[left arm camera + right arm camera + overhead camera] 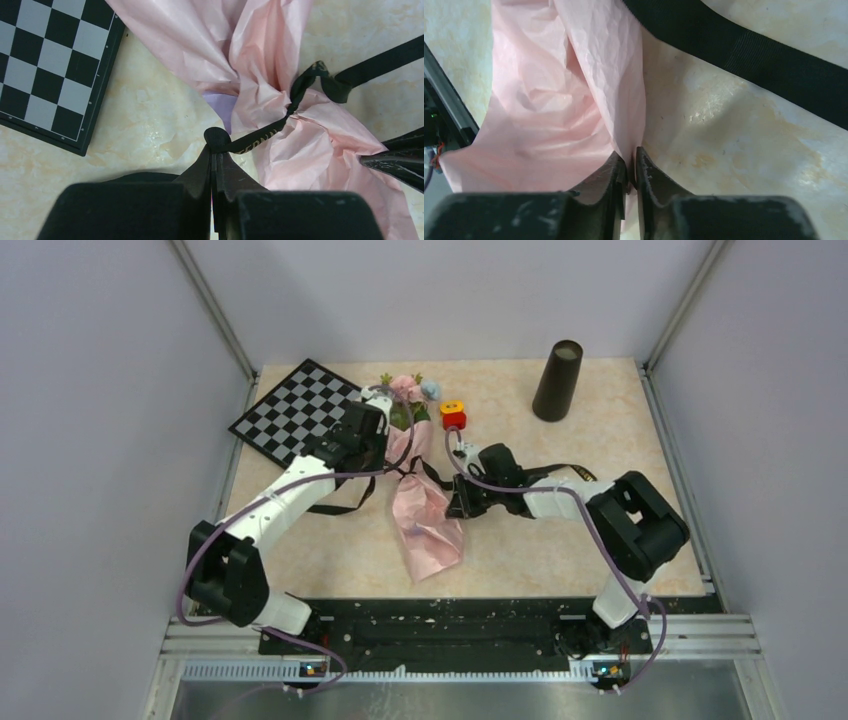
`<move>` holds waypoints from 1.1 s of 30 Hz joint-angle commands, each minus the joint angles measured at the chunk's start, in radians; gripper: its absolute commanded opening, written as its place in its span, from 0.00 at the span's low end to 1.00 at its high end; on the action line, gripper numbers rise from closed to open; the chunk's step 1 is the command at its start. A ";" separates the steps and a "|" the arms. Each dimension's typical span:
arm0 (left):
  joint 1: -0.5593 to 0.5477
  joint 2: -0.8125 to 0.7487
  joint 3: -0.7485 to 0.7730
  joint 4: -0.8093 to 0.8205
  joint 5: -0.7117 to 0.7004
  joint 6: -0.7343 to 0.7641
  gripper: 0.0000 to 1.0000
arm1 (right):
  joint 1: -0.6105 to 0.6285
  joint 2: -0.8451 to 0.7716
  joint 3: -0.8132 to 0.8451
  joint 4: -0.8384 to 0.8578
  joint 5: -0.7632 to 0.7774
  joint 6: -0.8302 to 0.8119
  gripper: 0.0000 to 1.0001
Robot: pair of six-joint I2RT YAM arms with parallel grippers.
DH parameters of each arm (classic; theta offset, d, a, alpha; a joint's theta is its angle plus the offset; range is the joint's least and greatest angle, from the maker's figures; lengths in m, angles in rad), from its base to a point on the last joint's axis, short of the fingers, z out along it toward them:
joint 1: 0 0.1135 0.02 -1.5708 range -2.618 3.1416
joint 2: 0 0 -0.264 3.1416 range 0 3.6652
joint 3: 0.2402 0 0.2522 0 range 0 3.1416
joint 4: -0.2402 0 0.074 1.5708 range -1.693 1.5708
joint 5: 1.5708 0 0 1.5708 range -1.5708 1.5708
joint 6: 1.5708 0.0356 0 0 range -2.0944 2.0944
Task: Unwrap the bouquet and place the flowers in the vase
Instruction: Untie the ribbon from the wrapping paper.
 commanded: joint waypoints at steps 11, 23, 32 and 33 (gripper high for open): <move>0.012 -0.037 0.126 -0.204 0.166 0.110 0.00 | 0.010 -0.224 0.062 0.000 0.005 -0.092 0.54; 0.043 -0.106 0.025 -0.079 0.214 0.142 0.00 | 0.130 -0.098 0.153 0.251 0.027 -0.075 0.43; 0.095 -0.175 -0.028 -0.019 0.312 0.117 0.00 | 0.157 0.061 0.239 0.293 0.082 -0.058 0.42; 0.095 -0.173 -0.029 -0.020 0.316 0.114 0.00 | 0.158 0.069 0.242 0.290 0.079 -0.055 0.42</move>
